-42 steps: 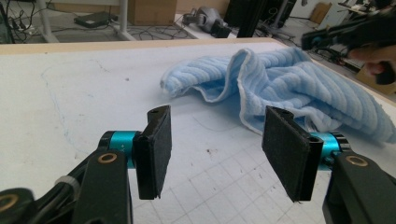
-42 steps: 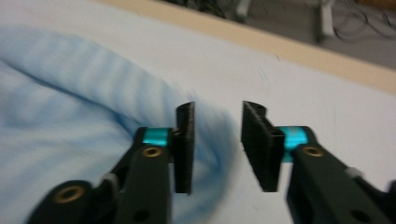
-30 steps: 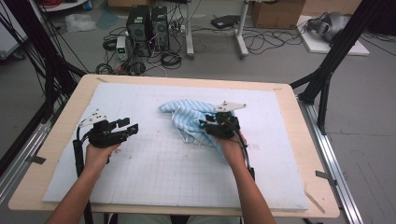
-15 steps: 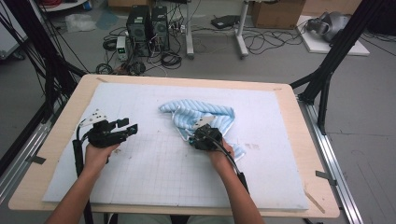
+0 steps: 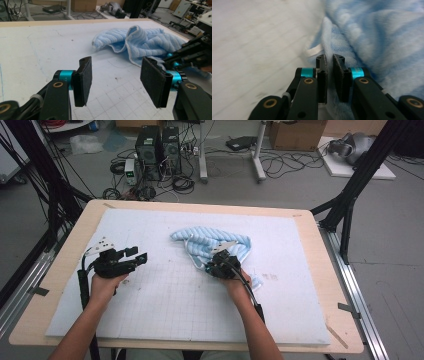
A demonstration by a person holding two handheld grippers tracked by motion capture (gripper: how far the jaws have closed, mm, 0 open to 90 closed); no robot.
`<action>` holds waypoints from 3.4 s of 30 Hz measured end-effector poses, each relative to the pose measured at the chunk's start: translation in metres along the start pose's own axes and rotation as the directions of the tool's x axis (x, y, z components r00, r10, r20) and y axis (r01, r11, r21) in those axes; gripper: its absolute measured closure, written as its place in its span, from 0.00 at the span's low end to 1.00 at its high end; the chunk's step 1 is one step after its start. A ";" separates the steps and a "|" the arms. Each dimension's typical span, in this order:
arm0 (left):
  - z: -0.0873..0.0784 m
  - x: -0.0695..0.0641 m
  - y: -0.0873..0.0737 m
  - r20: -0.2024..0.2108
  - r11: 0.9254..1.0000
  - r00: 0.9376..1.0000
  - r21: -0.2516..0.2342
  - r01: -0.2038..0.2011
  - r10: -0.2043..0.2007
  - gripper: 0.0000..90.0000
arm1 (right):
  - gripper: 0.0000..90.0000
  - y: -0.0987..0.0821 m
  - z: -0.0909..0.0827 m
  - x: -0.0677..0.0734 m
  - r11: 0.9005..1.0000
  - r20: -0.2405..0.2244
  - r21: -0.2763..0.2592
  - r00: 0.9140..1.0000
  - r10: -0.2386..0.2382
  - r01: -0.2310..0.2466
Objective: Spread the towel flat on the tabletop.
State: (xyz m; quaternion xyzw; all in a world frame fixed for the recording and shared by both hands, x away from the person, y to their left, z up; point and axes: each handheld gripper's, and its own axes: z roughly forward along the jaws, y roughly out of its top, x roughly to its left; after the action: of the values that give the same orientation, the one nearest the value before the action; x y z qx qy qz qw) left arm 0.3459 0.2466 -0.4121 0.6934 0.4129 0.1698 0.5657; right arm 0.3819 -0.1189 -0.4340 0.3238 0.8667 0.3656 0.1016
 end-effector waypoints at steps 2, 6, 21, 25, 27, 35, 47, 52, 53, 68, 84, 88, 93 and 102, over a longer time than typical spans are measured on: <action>0.000 0.001 0.000 -0.003 1.000 1.000 -0.001 0.004 -0.004 0.48 | 0.92 0.001 -0.002 0.010 1.000 -0.064 -0.014 0.998 -0.016 0.015; -0.002 0.002 0.000 -0.005 1.000 1.000 -0.003 0.009 -0.009 0.48 | 0.92 0.008 -0.004 0.039 0.995 -0.194 -0.068 0.978 -0.082 0.070; 0.002 0.000 -0.002 0.012 0.999 1.000 0.030 0.013 -0.014 0.48 | 0.68 -0.013 -0.040 0.074 0.970 -0.397 -0.239 0.907 -0.141 0.046; 0.008 -0.004 -0.003 0.035 0.998 0.999 0.064 0.003 -0.005 0.48 | 0.67 -0.029 -0.070 0.029 0.967 -0.108 -0.243 0.993 0.046 -0.071; 0.011 -0.006 -0.004 0.044 0.997 0.999 0.075 -0.001 -0.002 0.48 | 0.64 -0.040 -0.073 0.012 0.979 0.023 -0.175 0.994 0.109 -0.103; 0.015 -0.007 -0.005 0.043 0.997 0.999 0.081 -0.005 0.001 0.46 | 0.54 -0.055 -0.043 -0.005 0.983 0.098 -0.065 0.979 0.180 -0.174; 0.018 -0.011 -0.009 0.047 0.997 0.999 0.082 -0.003 -0.001 0.46 | 0.97 -0.035 -0.040 -0.026 0.996 0.230 -0.061 0.970 0.082 -0.070; 0.018 -0.012 -0.009 0.058 0.996 0.998 0.084 -0.009 0.004 0.46 | 0.97 -0.036 -0.039 -0.053 0.986 0.287 -0.096 0.945 0.155 -0.133; 0.019 -0.013 -0.009 0.059 0.996 0.998 0.086 -0.008 0.003 0.46 | 0.97 -0.036 -0.039 -0.057 0.984 0.296 -0.103 0.940 0.171 -0.146; 0.026 -0.020 -0.013 0.091 0.993 0.996 0.117 -0.030 0.020 0.47 | 0.90 -0.029 -0.042 -0.094 0.969 0.487 -0.172 0.839 0.241 -0.179; 0.068 -0.060 -0.020 0.175 0.966 0.981 0.227 -0.127 0.087 0.46 | 0.45 -0.066 -0.096 -0.043 0.958 0.242 -0.280 0.962 0.128 -0.057; 0.087 -0.073 -0.025 0.176 0.952 0.982 0.279 -0.123 0.076 0.46 | 0.43 -0.077 -0.104 -0.035 0.959 0.204 -0.278 0.973 0.105 -0.045; 0.109 -0.095 -0.029 0.151 0.905 0.968 0.349 -0.241 0.200 0.45 | 0.42 -0.085 -0.107 -0.035 0.959 0.174 -0.277 0.979 0.110 -0.058; 0.115 -0.098 -0.026 0.136 0.921 0.965 0.293 -0.256 0.225 0.97 | 0.45 -0.085 -0.103 -0.037 0.957 0.142 -0.282 0.983 0.114 -0.070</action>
State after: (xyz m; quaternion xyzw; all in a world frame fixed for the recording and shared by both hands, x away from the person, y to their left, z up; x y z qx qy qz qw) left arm 0.3573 0.0979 -0.4480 0.8261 0.3173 0.1365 0.4453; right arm 0.3261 -0.2456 -0.4224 0.3742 0.7806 0.4604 0.1964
